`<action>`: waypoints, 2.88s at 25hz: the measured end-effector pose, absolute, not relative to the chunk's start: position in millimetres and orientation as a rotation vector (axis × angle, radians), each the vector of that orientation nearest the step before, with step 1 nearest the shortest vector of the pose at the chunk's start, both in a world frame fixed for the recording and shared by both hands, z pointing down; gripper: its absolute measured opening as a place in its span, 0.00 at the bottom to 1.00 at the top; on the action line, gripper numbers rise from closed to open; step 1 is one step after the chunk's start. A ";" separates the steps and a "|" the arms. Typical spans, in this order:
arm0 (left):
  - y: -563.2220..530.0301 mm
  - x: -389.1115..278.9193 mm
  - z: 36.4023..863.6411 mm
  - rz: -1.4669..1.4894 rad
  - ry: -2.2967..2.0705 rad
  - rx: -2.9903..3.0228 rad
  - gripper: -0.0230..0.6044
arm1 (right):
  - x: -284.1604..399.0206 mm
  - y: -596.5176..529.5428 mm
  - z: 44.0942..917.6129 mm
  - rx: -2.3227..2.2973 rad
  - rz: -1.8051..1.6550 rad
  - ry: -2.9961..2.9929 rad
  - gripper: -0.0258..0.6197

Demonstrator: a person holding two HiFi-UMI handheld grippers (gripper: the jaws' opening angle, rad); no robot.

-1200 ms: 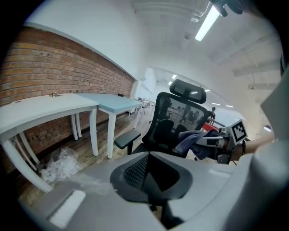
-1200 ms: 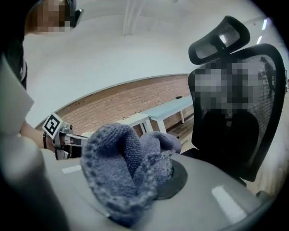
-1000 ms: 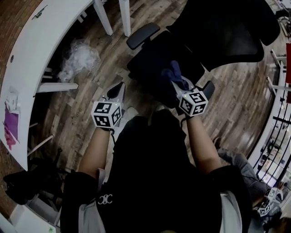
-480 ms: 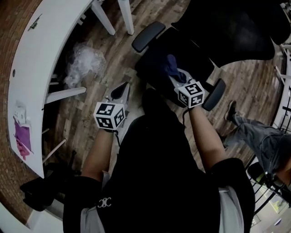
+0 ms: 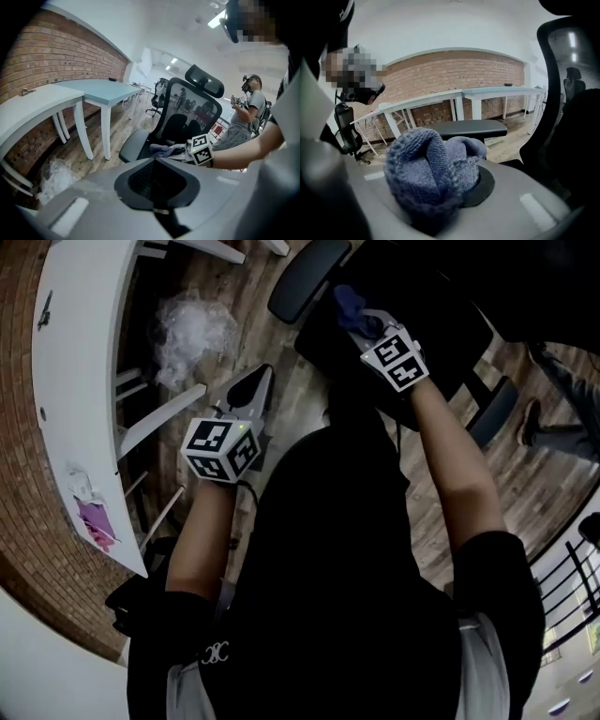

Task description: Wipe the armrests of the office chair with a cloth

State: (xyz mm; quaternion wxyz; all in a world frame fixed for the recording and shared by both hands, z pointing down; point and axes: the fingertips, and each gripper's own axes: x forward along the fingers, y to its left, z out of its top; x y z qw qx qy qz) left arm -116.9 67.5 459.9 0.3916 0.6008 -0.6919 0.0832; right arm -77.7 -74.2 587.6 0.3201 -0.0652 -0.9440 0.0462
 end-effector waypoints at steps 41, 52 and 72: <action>3.6 -157.4 515.3 0.443 -1.638 1.566 0.05 | -184.1 -122.9 771.9 -0.343 0.014 -2.203 0.11; 3.1 -158.4 487.3 0.386 -1.703 1.555 0.05 | -177.6 -117.2 702.8 -0.296 -0.077 -2.307 0.11; 27.4 -150.2 454.3 0.201 -1.836 1.435 0.05 | -144.3 -171.8 613.8 -0.034 -0.058 -2.319 0.11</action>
